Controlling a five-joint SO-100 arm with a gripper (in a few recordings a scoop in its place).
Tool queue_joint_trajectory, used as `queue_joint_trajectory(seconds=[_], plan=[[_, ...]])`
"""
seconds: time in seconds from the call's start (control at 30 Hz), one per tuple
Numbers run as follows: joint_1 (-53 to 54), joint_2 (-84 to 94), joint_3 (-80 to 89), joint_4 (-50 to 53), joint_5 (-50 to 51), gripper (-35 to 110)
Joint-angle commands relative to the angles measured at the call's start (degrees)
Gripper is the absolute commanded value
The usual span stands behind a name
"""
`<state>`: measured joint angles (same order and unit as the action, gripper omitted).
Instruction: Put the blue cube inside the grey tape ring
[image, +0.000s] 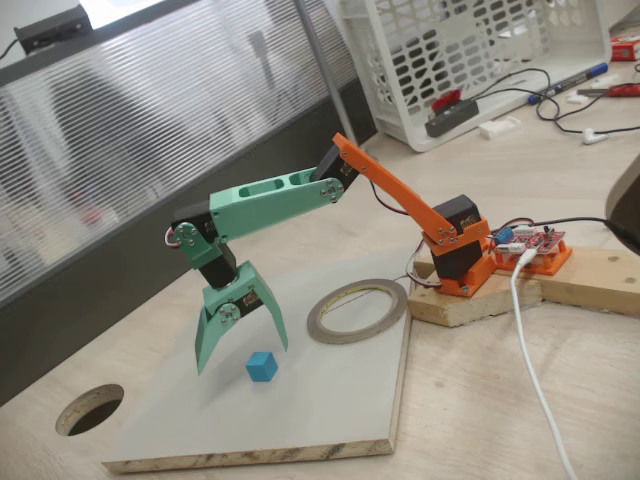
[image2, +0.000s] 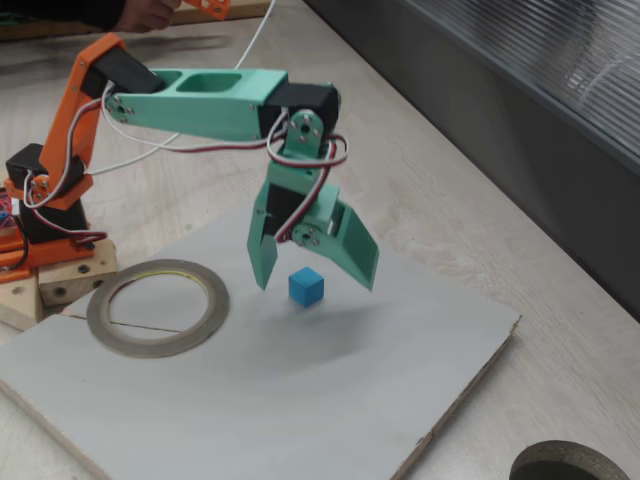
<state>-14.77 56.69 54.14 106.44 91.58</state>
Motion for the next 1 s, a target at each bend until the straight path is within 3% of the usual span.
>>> queue_joint_trajectory(seconds=[0.0, 0.97], plan=[[-0.6, -3.3, -0.4, 0.0, 0.9, 91], [-0.5, -4.7, -0.4, 0.1, 0.3, 91]])
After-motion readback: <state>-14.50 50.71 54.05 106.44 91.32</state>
